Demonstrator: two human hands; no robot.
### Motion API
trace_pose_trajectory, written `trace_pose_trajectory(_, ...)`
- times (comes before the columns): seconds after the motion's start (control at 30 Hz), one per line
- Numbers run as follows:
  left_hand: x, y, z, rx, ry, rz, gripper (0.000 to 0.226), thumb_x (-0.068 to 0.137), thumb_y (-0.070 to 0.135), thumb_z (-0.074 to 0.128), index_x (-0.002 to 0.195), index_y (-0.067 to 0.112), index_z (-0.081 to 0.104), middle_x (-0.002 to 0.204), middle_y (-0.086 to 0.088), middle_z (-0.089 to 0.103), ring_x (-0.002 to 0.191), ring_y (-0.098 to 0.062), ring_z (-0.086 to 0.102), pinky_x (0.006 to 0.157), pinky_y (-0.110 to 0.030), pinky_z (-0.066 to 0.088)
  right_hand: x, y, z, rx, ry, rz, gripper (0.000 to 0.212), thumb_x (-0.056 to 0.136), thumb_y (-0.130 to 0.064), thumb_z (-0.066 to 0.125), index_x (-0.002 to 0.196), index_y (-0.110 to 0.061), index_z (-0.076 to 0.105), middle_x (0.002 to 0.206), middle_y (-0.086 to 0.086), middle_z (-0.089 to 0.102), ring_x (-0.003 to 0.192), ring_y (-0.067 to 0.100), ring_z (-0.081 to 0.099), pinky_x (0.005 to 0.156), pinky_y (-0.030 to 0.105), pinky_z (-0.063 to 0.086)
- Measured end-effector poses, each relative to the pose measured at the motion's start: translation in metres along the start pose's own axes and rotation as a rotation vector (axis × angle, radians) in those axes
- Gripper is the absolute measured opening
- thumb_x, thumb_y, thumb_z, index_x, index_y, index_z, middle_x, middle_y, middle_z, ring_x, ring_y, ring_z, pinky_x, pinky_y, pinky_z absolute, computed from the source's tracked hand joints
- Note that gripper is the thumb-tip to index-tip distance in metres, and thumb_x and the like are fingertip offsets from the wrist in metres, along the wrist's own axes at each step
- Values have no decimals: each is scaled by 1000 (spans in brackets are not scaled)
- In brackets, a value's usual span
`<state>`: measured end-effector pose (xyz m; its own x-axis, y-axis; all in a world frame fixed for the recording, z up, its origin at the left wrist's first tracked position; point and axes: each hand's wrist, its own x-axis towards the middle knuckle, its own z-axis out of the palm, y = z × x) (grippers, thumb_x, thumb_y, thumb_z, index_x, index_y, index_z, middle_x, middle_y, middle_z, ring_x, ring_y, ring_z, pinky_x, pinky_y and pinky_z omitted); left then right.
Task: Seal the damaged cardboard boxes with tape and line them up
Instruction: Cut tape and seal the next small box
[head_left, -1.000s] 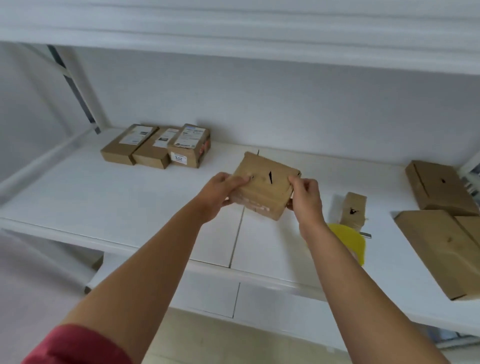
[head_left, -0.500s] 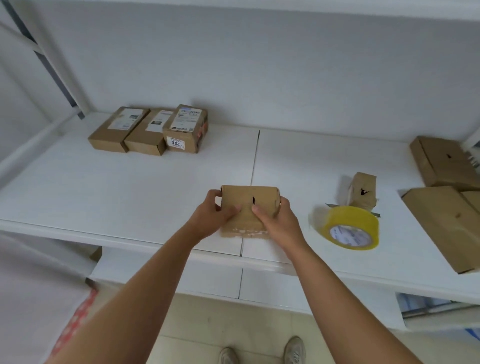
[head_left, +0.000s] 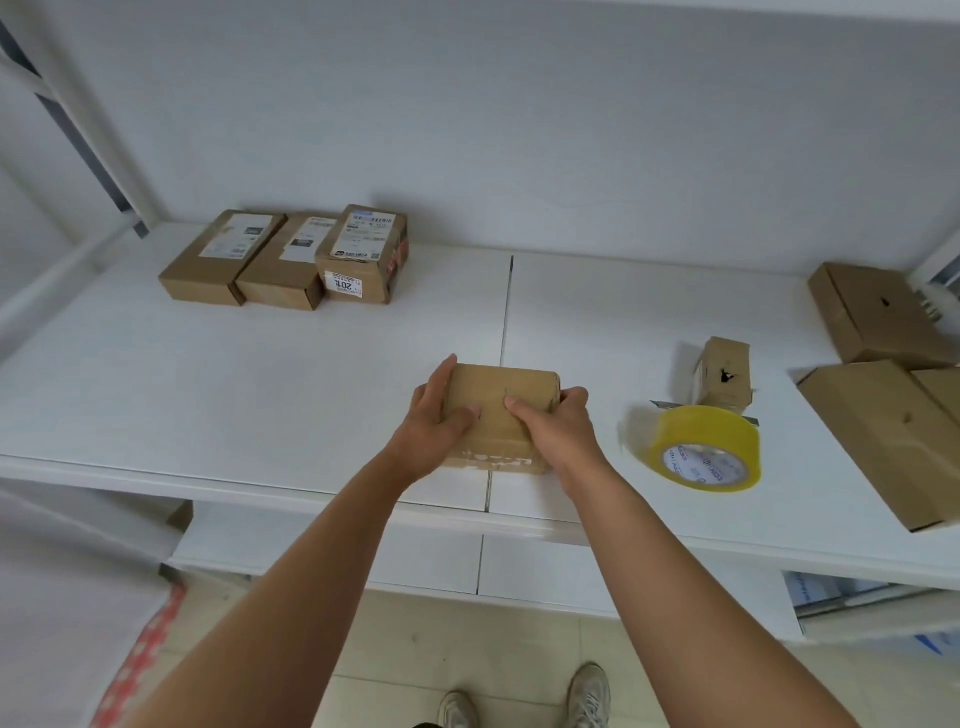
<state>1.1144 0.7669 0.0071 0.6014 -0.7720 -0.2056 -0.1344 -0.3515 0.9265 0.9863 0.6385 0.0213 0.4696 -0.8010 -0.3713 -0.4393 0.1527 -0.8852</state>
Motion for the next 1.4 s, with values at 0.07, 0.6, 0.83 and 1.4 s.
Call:
trace_pose_trajectory(0.07, 1, 0, 1, -10, 1, -2, 68, 98, 37, 56, 151, 50, 16, 143, 3, 29, 123, -19, 42, 91, -29, 40, 2, -1, 0, -6, 18, 14, 55, 77, -53, 74, 103, -22, 38, 115, 3, 53, 90, 15, 61, 57, 28, 46)
trace_pose_trajectory(0.6, 20, 99, 75, 151, 180, 399, 30, 86, 20, 49, 115, 24, 59, 111, 9, 57, 88, 2, 55, 77, -14, 41, -10, -13, -150, -765, 437, -447, 36, 98, -40, 50, 115, -12, 63, 114, 9, 65, 112, 35, 53, 94, 44, 38)
trace_pose_trajectory(0.83, 49, 106, 165, 364, -484, 90, 52, 94, 1, 37, 141, 20, 47, 141, -2, 51, 124, -18, 50, 90, -23, 42, -3, 21, -189, -582, 136, -250, 35, 96, -43, 51, 72, -18, 52, 68, -5, 54, 70, 18, 54, 60, 30, 39)
trace_pose_trajectory(1.4, 84, 133, 109, 646, -665, 236, 25, 87, -2, 55, 93, 19, 68, 85, 5, 65, 83, -11, 56, 68, -12, 43, 16, -13, -184, -335, 108, -354, 37, 86, -37, 65, 60, -18, 47, 56, -12, 46, 57, 6, 43, 62, 32, 36)
